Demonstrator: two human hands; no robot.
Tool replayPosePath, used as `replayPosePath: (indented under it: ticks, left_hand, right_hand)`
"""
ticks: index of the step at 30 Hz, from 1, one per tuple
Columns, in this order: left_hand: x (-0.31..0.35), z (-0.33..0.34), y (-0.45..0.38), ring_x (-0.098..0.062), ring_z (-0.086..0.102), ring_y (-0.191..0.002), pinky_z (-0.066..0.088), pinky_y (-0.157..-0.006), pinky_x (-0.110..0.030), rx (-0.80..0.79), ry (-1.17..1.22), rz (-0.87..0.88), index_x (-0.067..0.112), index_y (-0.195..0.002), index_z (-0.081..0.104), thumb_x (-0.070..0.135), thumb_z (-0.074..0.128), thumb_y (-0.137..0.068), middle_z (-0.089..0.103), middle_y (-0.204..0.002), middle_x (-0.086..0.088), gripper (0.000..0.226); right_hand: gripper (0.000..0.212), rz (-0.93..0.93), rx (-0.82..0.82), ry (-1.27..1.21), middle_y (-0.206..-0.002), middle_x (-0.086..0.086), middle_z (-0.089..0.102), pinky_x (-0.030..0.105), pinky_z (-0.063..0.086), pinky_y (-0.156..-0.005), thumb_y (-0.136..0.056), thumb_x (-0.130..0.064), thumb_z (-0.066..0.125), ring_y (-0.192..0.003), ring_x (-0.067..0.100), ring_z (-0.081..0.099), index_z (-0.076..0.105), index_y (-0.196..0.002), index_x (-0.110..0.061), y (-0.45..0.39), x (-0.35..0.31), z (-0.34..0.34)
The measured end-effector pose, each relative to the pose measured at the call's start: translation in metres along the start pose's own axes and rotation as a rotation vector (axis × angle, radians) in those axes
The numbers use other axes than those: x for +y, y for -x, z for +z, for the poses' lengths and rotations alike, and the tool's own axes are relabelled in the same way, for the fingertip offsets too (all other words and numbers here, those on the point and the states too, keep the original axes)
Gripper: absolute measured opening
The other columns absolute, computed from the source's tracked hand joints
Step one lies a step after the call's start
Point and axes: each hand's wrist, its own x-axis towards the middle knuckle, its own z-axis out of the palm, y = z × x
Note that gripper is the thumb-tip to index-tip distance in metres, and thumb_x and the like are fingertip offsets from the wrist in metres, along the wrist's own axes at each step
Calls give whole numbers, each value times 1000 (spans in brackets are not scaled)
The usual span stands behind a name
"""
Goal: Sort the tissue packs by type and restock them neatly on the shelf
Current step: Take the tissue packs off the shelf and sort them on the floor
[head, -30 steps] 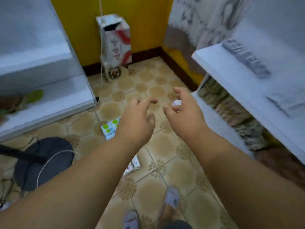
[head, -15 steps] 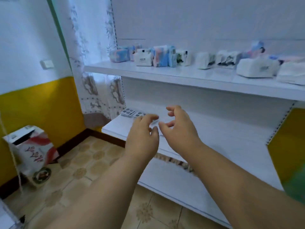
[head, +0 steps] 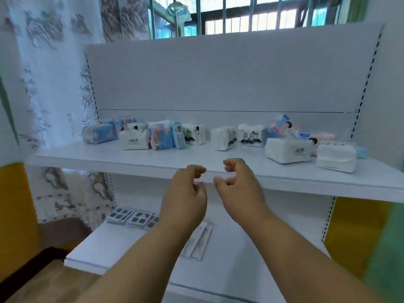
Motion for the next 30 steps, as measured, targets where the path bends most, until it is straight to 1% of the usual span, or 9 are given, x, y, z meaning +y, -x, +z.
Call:
replayPosePath:
  ticks: [2,7,9,12,15,19,24,27,30]
  left_hand:
    - [-2,3,-35,7,53,-87,42,-73,-18,-11,-1,62,39,-122,51,22,53,-98,53,-114,19,29]
    - [5,24,-110,5,54,-83,43,-74,-20,-71,16,171,36,-124,52,23,55,-97,54,-112,19,30]
    - [8,36,-132,5,54,-83,46,-77,-24,-115,37,192,35,-124,52,24,55,-97,55,-113,17,29]
    - [11,63,-164,1,56,-85,51,-79,-30,-159,36,202,35,-122,51,28,57,-95,57,-114,13,28]
    - [14,93,-197,-13,60,-95,52,-80,-33,-177,-15,166,32,-125,50,32,61,-92,56,-119,6,35]
    - [15,132,-238,-29,54,-109,48,-89,-39,-160,-164,48,29,-131,46,41,66,-84,47,-126,-7,52]
    - [10,170,-280,-33,41,-130,40,-100,-45,-129,-491,10,42,-142,39,65,59,-80,40,-144,-9,68]
    - [5,180,-289,-32,41,-127,38,-96,-43,-130,-729,31,37,-143,35,67,56,-81,47,-136,-9,72]
    - [1,178,-293,-31,43,-119,35,-94,-42,-103,-898,97,30,-134,46,61,56,-82,50,-124,-7,61]
  right_hand:
    - [40,-12,76,17,-126,-13,48,15,44,-69,-94,-31,63,-85,-7,54,45,-129,-35,-27,-5,2]
    - [41,-2,176,122,-128,-16,47,10,39,-67,-94,-32,62,-79,-9,51,43,-131,-34,-84,-12,-2]
    - [40,10,192,150,-130,-13,48,13,43,-69,-94,-31,62,-84,-4,56,44,-130,-32,-103,-9,-9]
    - [40,50,194,198,-131,-7,50,7,40,-66,-94,-30,63,-97,7,60,44,-130,-29,-132,4,-20]
    - [39,33,174,276,-131,-1,51,21,53,-83,-94,-29,64,-105,13,60,46,-128,-29,-167,21,-29]
    - [43,48,83,452,-133,3,48,29,51,-88,-94,-28,63,-110,22,58,46,-133,-25,-226,39,-40]
    - [51,66,-77,727,-136,10,44,41,46,-97,-91,-25,62,-120,31,49,42,-137,-18,-301,69,-38]
    - [56,117,-140,997,-134,11,45,41,39,-99,-86,-25,62,-123,31,43,41,-137,-15,-322,89,-33]
    - [49,6,-103,1272,-132,11,44,40,31,-98,-85,-24,54,-121,29,39,49,-134,-17,-331,95,-26]
